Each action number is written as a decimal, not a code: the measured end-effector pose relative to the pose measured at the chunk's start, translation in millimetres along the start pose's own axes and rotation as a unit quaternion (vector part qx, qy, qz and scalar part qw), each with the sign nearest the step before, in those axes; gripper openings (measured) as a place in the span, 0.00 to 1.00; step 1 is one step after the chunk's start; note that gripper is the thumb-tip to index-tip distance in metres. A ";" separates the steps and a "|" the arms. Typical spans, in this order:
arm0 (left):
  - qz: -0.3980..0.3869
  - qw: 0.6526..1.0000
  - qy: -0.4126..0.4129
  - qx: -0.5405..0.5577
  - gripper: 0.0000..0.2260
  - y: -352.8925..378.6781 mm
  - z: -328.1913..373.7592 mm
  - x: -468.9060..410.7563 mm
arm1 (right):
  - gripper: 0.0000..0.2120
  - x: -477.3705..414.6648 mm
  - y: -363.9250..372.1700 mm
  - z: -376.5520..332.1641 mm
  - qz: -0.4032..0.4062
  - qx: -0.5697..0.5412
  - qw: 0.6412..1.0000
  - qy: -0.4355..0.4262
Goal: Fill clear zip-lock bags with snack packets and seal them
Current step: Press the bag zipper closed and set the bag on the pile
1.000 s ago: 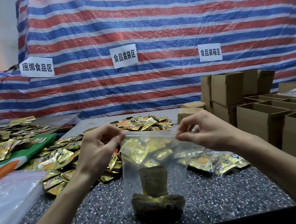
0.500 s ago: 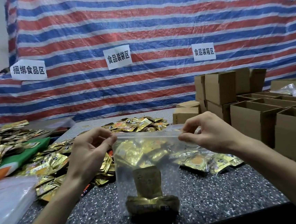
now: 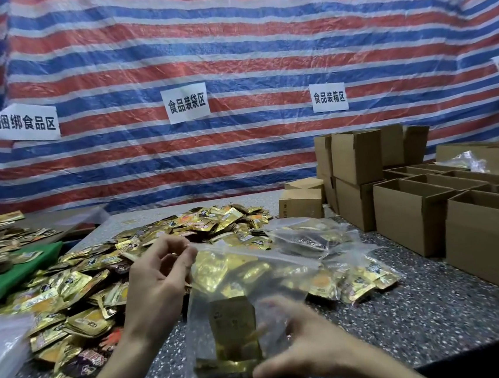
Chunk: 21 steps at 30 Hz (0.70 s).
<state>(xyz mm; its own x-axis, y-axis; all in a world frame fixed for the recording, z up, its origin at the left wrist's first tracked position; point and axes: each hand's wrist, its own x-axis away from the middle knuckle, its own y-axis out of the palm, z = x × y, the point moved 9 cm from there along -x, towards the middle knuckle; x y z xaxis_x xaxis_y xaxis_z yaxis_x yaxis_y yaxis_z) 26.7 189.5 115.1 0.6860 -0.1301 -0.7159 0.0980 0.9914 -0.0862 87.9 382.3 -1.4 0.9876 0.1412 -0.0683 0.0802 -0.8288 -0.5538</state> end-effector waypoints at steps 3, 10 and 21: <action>0.007 1.000 -0.007 0.011 0.05 5.9 -8.0 2.7 | 0.20 -6.4 14.0 -6.1 -0.013 0.009 0.999 -0.028; -0.013 0.999 -0.017 0.026 0.03 21.0 -12.3 6.7 | 0.05 -10.8 -34.5 -26.2 0.041 0.154 0.987 -0.026; -0.085 0.992 -0.088 0.010 0.08 69.2 -65.9 16.0 | 0.05 -20.5 -245.9 -68.3 0.436 0.094 0.892 -0.069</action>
<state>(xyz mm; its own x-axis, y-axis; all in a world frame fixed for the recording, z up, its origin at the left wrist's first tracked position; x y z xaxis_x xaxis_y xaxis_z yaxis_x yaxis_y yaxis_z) -3.1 256.7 52.0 0.7732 -0.2968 -0.5604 0.2362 0.9549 -0.1799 57.2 546.3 192.9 0.6360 -0.4369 -0.6361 -0.7478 -0.5526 -0.3681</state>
